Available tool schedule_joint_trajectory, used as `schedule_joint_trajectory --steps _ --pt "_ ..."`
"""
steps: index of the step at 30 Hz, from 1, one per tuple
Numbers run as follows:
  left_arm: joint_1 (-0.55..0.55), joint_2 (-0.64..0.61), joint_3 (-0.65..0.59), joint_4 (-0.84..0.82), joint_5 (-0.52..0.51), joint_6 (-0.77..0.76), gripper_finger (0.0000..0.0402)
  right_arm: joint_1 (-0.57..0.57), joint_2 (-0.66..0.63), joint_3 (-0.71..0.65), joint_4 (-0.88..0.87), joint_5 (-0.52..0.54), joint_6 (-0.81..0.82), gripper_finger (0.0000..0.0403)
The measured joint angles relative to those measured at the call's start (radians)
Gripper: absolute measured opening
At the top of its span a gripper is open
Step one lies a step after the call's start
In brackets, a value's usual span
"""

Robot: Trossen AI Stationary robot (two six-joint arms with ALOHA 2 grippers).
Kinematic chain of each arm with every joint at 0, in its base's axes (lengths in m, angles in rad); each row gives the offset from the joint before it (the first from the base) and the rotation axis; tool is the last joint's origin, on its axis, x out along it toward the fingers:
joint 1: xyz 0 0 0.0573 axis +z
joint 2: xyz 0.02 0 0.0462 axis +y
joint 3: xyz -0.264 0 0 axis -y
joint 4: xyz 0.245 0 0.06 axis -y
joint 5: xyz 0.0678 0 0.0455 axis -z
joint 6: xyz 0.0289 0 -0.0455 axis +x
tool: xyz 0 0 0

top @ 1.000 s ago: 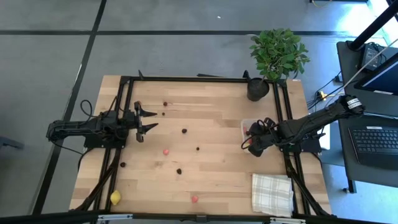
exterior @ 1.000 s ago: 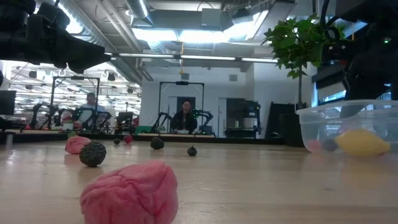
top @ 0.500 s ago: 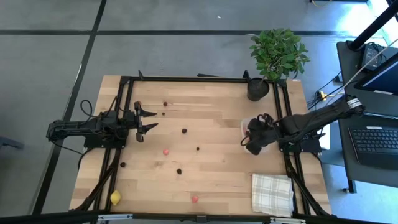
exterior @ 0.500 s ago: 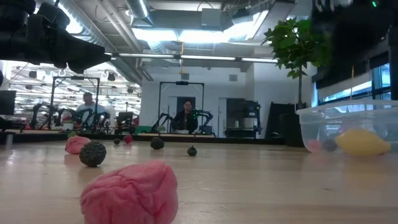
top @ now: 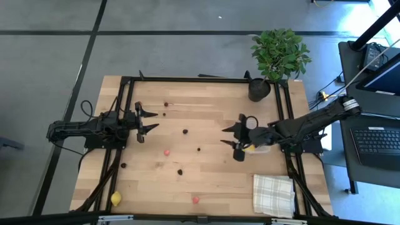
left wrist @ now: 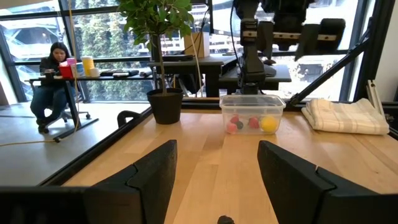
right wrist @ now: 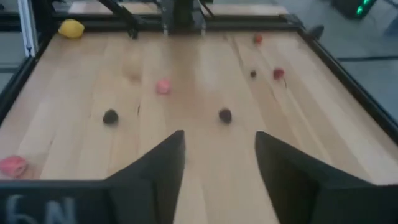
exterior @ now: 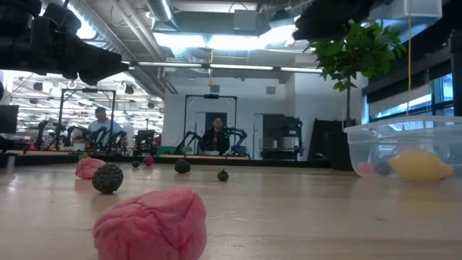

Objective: Pick and placing Produce into tupperware
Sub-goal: Put the bottom blueberry into the transparent bin

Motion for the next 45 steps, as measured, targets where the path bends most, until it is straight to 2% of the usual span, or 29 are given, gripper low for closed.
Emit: schedule_joint_trajectory --steps 5,9,14,20,32,39,45 --pt "0.0 0.0 0.0 0.0 0.0 0.0 0.0218 -0.012 0.122 0.0 0.211 -0.015 -0.185 0.0272" --pt "0.0 0.0 0.0 0.0 0.0 0.0 0.0218 -0.016 0.246 0.0 0.412 -0.019 -0.276 0.0296" --pt "0.0 0.0 0.0 0.0 0.0 0.0 0.0218 -0.044 0.4 -0.001 0.558 -0.02 -0.262 0.03" --pt "0.0 0.0 0.0 0.0 0.0 0.0 0.0218 -0.089 0.556 -0.001 0.773 -0.183 -0.162 0.03" --pt "0.0 0.0 0.0 0.0 0.0 0.001 0.0218 -0.102 0.709 0.0 0.806 -0.187 -0.012 0.0292" --pt "0.0 0.0 0.0 0.0 0.0 0.001 0.0218 -0.126 0.76 0.001 0.805 -0.187 0.038 0.0268" --pt "0.0 0.0 0.0 0.0 0.0 0.001 0.0218 -0.142 0.788 0.001 0.799 -0.205 0.063 0.0264"
